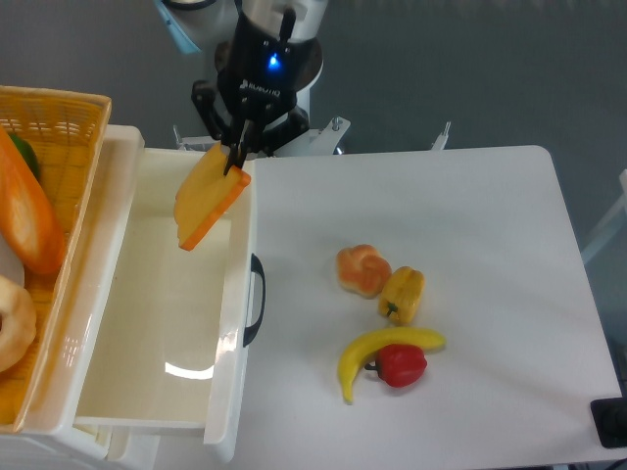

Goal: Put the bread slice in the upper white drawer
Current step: 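Carry the held bread slice over the open white drawer, then lower the bread slice into the drawer and open the gripper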

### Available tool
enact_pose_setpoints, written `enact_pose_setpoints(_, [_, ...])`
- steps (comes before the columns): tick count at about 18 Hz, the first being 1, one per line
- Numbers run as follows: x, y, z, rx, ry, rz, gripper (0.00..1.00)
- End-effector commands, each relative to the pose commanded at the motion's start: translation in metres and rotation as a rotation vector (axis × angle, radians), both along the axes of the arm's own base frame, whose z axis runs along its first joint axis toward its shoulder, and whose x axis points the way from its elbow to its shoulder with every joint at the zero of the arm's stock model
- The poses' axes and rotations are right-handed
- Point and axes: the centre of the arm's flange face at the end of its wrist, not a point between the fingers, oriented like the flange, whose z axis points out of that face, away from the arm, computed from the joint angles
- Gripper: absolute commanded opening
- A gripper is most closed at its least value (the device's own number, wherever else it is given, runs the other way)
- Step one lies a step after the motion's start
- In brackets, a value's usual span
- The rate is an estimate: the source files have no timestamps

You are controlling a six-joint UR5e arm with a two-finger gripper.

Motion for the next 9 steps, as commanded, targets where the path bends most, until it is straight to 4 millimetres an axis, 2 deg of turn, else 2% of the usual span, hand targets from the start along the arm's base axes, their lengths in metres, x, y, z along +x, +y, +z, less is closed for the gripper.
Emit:
enact_pose_setpoints(5, [0.016, 0.038, -0.025, -0.002, -0.003, -0.056, 0.01])
enact_pose_setpoints(7, [0.021, 0.046, -0.030, -0.003, 0.001, -0.072, 0.04])
enact_pose_setpoints(8, [0.022, 0.049, -0.032, -0.002, 0.006, -0.079, 0.10])
enact_pose_setpoints(9, [0.021, 0.050, -0.033, 0.001, 0.012, -0.087, 0.23])
